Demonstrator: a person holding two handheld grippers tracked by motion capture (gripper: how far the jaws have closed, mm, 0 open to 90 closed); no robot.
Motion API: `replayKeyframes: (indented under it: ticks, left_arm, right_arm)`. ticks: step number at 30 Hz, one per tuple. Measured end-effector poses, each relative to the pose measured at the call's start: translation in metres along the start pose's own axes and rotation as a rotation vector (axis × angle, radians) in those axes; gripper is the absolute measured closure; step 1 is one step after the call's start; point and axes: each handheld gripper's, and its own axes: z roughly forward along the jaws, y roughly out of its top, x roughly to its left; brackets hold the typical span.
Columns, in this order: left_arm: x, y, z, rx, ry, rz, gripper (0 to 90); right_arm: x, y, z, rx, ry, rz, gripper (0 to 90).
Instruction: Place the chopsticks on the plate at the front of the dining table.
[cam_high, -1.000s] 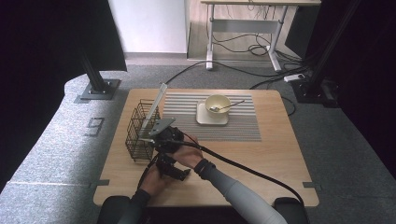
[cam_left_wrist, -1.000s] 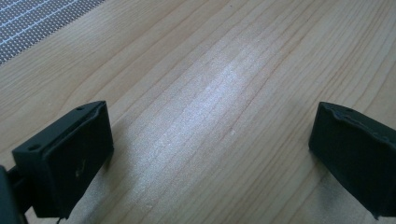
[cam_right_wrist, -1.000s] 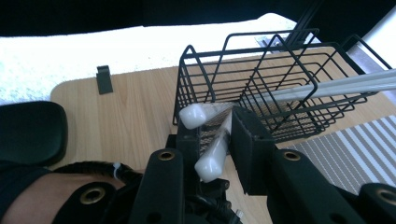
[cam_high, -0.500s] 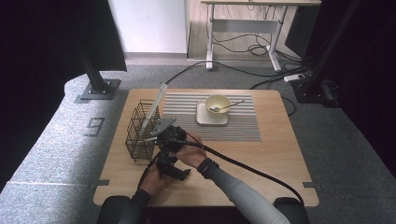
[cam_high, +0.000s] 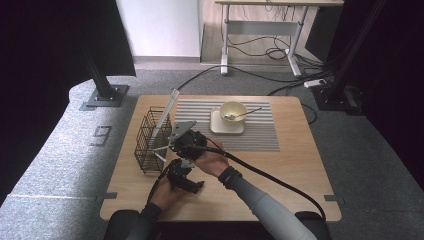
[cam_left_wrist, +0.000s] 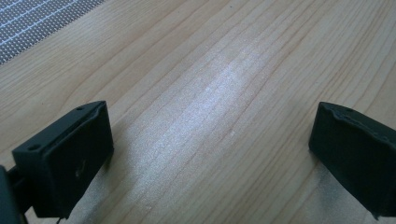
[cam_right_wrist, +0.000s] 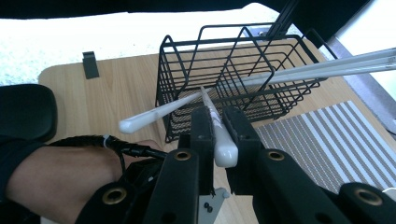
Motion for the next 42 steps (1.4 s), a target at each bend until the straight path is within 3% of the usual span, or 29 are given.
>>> replayKeyframes:
  ticks: [10, 16, 29, 42]
  left_arm:
    - [0.0, 0.0, 0.0, -0.001, 0.0, 0.0, 0.0]
    - [0.0, 0.0, 0.0, -0.001, -0.001, -0.001, 0.0]
    - [0.0, 0.0, 0.0, 0.001, -0.001, 0.002, 0.0]
    - [0.0, 0.0, 0.0, 0.001, -0.001, 0.002, 0.0]
  right_arm:
    - [-0.023, 0.002, -0.024, -0.037, 0.057, 0.086, 82.4]
    - [-0.034, 0.001, -0.038, -0.054, 0.072, 0.114, 82.5]
    - [-0.054, -0.007, -0.069, -0.103, 0.071, 0.168, 82.5]
    - [-0.068, -0.008, -0.105, -0.146, 0.014, 0.189, 82.6]
